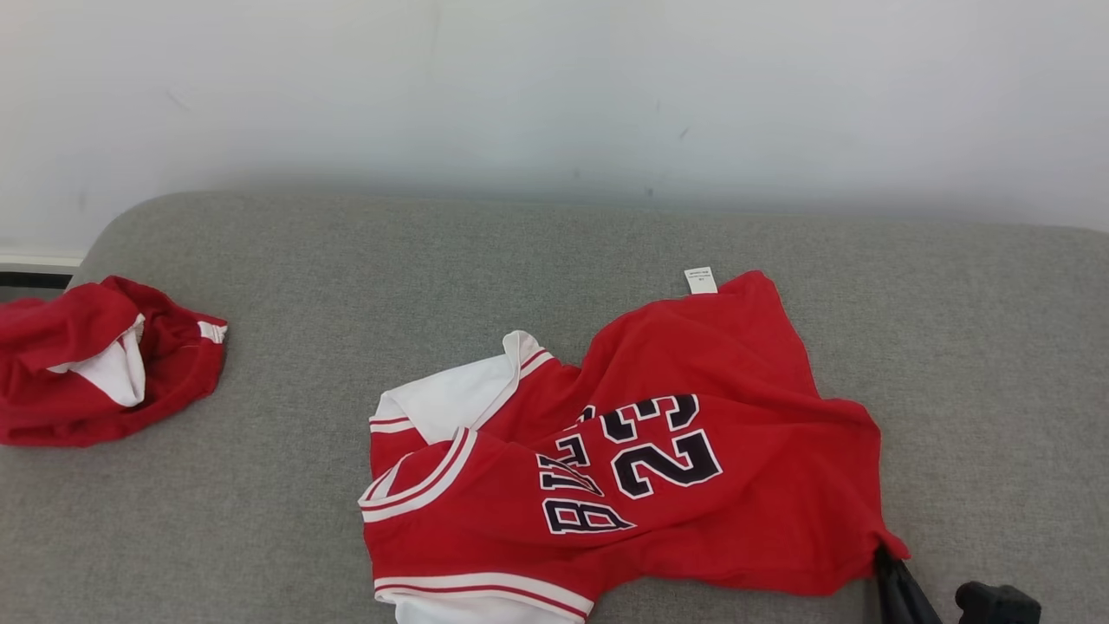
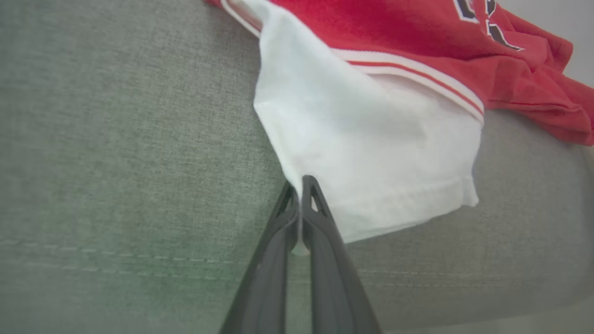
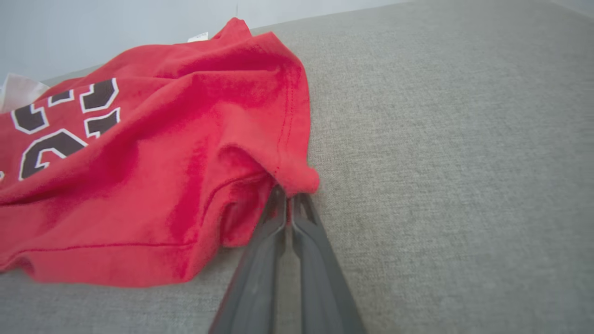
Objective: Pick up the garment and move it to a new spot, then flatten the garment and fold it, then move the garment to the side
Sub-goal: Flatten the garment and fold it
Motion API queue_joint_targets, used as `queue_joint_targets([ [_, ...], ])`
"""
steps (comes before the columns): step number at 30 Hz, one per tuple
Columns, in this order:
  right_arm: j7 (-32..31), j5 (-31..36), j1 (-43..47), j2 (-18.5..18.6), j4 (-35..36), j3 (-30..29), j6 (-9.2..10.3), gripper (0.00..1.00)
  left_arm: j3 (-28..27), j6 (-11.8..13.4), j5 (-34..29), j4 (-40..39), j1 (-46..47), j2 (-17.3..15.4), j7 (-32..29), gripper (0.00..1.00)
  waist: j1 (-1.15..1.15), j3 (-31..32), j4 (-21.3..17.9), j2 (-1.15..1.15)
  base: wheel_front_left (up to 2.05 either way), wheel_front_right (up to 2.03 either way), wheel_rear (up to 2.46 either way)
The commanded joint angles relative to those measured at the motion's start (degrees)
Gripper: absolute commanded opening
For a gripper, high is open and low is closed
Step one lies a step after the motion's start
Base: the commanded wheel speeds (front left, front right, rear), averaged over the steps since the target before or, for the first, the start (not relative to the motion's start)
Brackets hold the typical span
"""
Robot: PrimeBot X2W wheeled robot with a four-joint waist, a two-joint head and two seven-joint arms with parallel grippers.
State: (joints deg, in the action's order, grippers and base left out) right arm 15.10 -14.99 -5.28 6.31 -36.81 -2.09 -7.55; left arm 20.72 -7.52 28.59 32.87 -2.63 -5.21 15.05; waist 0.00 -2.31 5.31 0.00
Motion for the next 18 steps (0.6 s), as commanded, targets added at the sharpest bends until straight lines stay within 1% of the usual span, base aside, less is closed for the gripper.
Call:
queue_joint_targets([
  [1, 0.1, -0.3, 2.0, 0.3, 1.8, -0.2, 0.15, 0.00, -0.4, 0.1, -0.6, -1.0, -1.2, -0.5, 0.2, 0.00, 0.00, 0.1, 0.1, 0.00, 0.00, 0.00, 0.00],
  [10, 0.1, -2.5, 11.3, 3.0, 12.5, 1.2, 0.15, 0.00, -7.2, 0.1, -3.4, -12.6, -6.8, -1.6, 0.2, 0.00, 0.00, 0.0, 0.0, 0.00, 0.00, 0.00, 0.00],
  [14, -1.0, -5.0, 12.8, 4.8, 16.1, 3.6, 0.15, 0.00, -9.5, 0.1, -4.3, -17.1, -7.1, -1.8, 0.2, 0.00, 0.00, -0.3, -0.3, 0.00, 0.00, 0.00, 0.00],
  [18, -2.8, -6.6, 12.0, 6.5, 19.2, 4.9, 0.15, 0.00, -9.7, 0.1, -4.3, -20.0, -4.8, -2.7, 0.2, 0.00, 0.00, -0.6, -0.7, 0.00, 0.00, 0.00, 0.00],
])
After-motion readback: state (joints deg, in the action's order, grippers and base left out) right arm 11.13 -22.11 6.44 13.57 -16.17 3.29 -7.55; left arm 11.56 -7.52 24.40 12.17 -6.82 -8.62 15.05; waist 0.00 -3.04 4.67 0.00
